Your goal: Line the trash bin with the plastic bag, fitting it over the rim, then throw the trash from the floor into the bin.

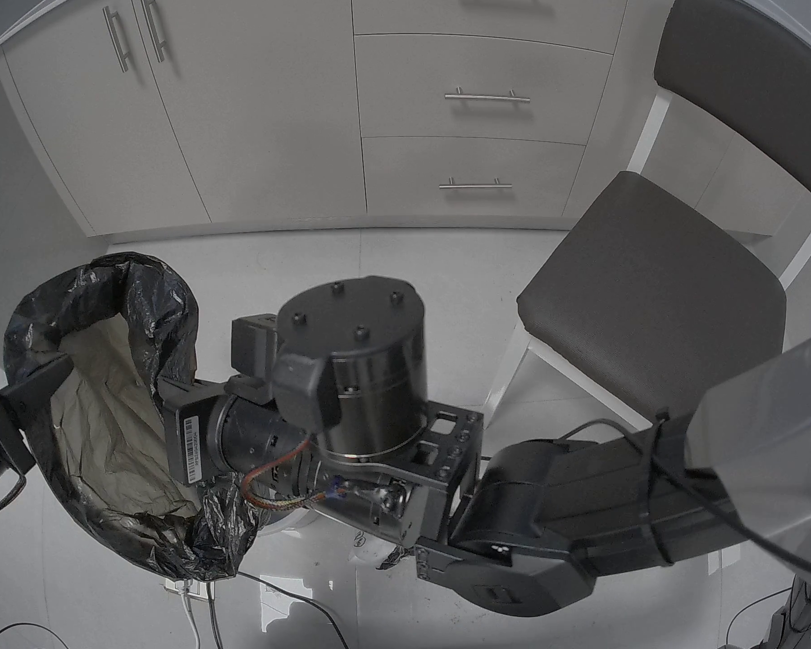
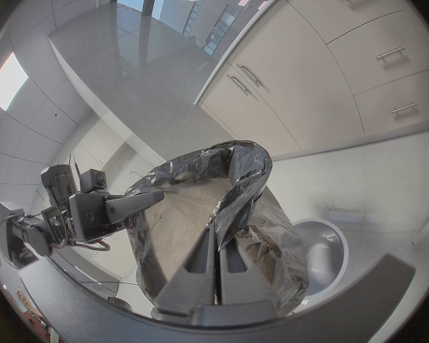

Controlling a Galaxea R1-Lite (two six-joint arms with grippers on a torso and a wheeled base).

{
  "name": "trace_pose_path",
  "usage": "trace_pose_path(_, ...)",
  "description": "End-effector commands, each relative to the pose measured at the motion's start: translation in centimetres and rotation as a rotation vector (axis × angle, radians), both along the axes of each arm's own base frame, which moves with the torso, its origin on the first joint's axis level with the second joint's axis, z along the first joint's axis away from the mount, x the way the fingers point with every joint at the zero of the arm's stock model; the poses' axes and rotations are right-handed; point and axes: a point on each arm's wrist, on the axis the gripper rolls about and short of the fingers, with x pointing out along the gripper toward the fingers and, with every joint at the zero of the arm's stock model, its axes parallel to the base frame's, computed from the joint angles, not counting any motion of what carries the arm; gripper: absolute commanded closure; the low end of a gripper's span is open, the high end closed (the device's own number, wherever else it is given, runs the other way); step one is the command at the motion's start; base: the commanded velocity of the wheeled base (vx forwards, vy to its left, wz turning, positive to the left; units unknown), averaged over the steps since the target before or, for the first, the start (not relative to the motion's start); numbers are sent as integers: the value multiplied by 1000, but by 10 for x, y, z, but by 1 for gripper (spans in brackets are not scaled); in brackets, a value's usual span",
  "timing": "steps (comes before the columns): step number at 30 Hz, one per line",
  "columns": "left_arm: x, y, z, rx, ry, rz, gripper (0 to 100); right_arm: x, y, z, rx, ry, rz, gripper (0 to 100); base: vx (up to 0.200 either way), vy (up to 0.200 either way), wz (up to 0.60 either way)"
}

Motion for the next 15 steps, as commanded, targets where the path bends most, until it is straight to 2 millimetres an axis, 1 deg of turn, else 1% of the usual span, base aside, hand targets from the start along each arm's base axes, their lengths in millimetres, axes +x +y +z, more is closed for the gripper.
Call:
trace_pose_path(1,29,2,-17,-6,130,-4,100,17,2,-26,-48,26,-31,100,0,0,0)
trace_pose_path(6,54,1,-33,-9,199,-21,100,30,1,-44,-80,44,-55,100,0,0,0)
trace_pose_path(8,58,1,-37,-8,209,-23,100,33,1,-47,-86,46,-60,100,0,0,0)
trace_pose_path(9,66,1,-43,-9,223,-23,100,40,1,-53,-80,38,-72,100,0,0,0)
trace_pose_path(10,67,1,-43,-9,222,-21,100,40,1,-53,-80,38,-72,100,0,0,0)
trace_pose_path(11,76,2,-49,-10,228,-21,100,49,1,-61,-72,30,-87,100,0,0,0)
trace_pose_path(15,86,2,-61,-8,229,-21,100,61,2,-70,-76,33,-107,100,0,0,0)
